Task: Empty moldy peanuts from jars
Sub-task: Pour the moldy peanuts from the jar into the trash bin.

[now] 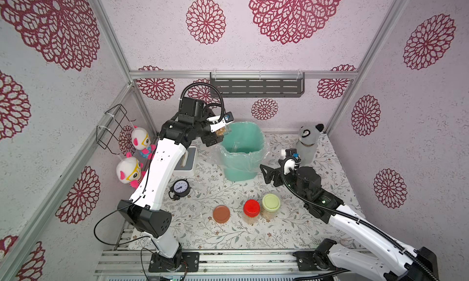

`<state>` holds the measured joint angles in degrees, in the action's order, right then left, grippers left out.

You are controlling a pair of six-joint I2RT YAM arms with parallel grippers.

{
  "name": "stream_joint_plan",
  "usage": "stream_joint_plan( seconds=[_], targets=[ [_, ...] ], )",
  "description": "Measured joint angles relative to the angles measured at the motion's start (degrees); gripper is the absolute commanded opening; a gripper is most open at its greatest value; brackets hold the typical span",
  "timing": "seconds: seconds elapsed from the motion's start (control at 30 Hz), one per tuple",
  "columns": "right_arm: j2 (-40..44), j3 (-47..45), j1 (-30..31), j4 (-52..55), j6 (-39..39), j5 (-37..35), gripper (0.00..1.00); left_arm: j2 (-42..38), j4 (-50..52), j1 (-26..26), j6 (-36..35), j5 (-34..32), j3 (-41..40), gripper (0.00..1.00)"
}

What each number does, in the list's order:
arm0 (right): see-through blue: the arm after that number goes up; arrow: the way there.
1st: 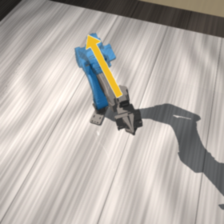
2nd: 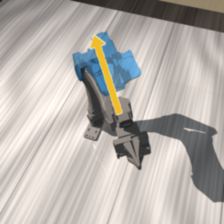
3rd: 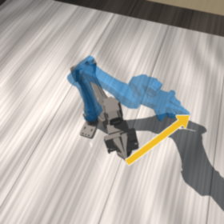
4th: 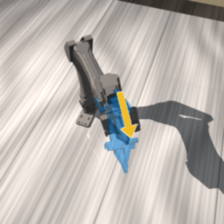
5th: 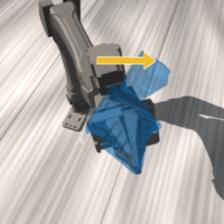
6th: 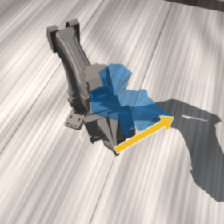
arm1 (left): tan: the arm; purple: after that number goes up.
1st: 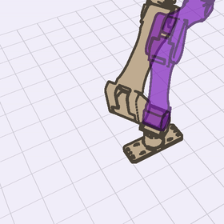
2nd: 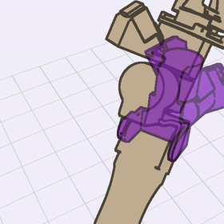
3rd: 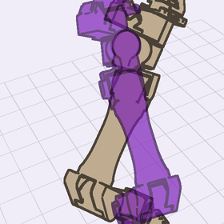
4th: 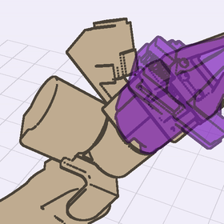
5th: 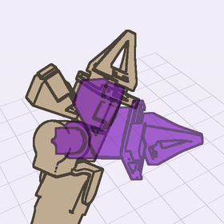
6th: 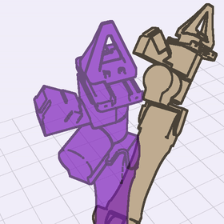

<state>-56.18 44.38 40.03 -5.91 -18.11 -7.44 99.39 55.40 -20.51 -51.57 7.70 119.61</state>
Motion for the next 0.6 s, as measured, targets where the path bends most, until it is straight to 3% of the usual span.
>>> stream_joint_plan(
  seconds=[0.6],
  targets=[
    [-1.90,-3.04,-0.13,-2.69,0.02,0.55,0.99,8.48,-4.28,-8.66,-18.03,-19.28,2.75,0.00]
  ],
)
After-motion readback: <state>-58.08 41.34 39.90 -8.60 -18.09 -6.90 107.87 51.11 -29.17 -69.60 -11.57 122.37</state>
